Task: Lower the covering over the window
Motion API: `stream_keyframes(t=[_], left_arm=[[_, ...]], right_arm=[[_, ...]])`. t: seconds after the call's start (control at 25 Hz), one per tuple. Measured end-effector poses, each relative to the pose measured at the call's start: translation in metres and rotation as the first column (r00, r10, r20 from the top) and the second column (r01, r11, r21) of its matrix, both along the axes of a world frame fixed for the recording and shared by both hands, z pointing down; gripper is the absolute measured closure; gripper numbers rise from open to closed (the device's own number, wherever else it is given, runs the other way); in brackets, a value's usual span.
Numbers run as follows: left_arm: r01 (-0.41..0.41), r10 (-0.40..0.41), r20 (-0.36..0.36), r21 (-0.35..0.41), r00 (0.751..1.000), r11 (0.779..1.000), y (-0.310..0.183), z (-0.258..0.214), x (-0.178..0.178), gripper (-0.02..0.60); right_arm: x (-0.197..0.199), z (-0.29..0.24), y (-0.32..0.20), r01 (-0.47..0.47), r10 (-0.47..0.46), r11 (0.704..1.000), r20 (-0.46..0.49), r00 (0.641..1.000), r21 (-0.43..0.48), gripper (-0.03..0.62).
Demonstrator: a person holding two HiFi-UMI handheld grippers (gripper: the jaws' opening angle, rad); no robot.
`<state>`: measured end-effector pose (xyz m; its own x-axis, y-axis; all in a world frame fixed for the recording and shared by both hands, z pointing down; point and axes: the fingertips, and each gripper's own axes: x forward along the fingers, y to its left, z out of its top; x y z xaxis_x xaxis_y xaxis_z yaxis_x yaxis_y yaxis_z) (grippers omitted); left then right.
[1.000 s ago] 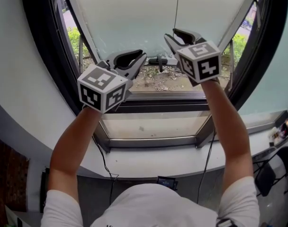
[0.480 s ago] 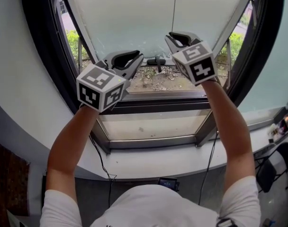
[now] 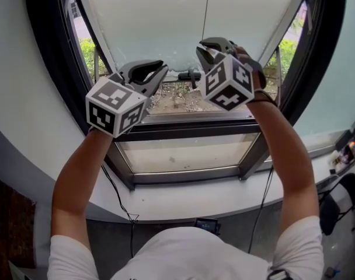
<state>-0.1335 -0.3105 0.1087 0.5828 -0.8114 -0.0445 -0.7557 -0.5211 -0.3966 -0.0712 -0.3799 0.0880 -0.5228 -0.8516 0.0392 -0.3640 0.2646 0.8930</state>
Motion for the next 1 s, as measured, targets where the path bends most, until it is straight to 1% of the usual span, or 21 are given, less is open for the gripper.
stream_keyframes(t=[0.2,0.48,0.84,1.0], left_arm=[[0.010,-0.011,0.014,0.010,1.000,1.000,0.003,-0.003,-0.002,0.537],[0.011,-0.013,0.042,0.032,0.999,0.999,0.007,-0.005,0.001,0.537],[0.008,-0.009,0.055,0.031,0.998,0.999,0.007,-0.003,0.004,0.537],[0.010,-0.012,0.064,0.037,0.998,0.999,0.007,-0.001,0.004,0.537]], right_arm=[[0.006,0.002,0.001,-0.050,0.056,0.998,-0.113,0.992,0.047,0.536],[0.013,0.017,-0.001,-0.095,0.105,0.994,-0.225,0.969,0.058,0.536],[0.017,0.033,0.000,-0.114,0.121,0.993,-0.300,0.946,0.043,0.536],[0.019,0.055,-0.001,-0.128,0.126,0.992,-0.349,0.928,0.017,0.536]])
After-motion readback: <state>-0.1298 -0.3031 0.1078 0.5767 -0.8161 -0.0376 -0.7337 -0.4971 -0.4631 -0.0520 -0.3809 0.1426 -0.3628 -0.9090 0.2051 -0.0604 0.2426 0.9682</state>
